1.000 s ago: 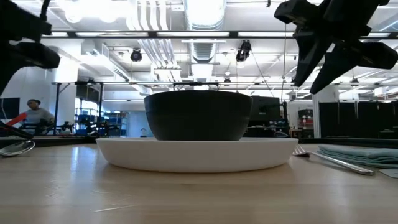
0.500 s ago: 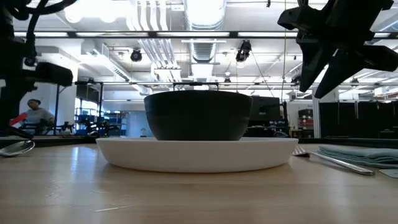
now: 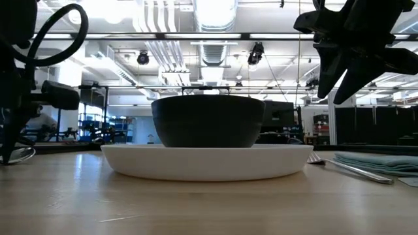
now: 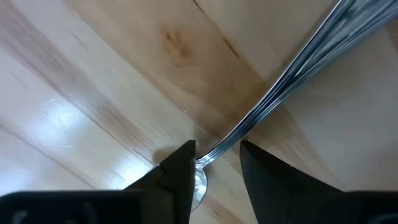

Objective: Set table place
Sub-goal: Put the silver spoon into the black bowl

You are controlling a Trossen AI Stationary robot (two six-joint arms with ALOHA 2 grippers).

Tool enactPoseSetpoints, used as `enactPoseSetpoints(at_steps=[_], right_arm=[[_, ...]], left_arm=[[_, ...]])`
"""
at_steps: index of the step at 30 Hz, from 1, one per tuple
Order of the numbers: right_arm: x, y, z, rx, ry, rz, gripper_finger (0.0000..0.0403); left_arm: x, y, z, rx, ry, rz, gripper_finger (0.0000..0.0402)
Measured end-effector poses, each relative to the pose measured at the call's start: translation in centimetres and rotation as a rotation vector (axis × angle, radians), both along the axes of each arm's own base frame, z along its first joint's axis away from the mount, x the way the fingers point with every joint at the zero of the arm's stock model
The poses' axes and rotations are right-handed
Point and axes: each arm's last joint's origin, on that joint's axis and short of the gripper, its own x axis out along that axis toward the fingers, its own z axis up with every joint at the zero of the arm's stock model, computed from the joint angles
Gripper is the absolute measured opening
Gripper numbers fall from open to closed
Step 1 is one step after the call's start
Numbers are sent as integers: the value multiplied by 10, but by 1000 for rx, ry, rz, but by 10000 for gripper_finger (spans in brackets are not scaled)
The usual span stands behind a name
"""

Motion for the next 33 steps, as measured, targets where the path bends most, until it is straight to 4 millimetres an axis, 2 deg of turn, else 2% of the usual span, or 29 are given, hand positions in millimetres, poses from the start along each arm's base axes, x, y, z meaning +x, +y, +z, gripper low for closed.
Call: enactPoseSetpoints(at_steps=[3, 8, 13, 19, 24, 29, 33], right_arm=[[0, 0, 0, 1, 2, 0, 136], [-1, -1, 0, -3, 15, 1, 135], [-1, -1, 0, -4, 16, 1, 135], [-2, -1, 1, 5, 5, -12, 129], [-2, -1, 3, 9, -3, -16, 128], [-3, -1, 4, 11, -13, -24, 129], [-2, -1, 4, 21, -25, -45, 126]], left_arm=[[0, 0, 0, -4, 4, 1, 81], [-1, 0, 3, -31, -13, 13, 12], [1, 3, 4, -37, -23, 110, 5], [7, 9, 13, -85, -95, 348, 2], [9, 20, 50, -180, -284, 602, 1], [0, 40, 104, -325, -653, 935, 1], [-7, 55, 133, -494, -966, 1225, 1]])
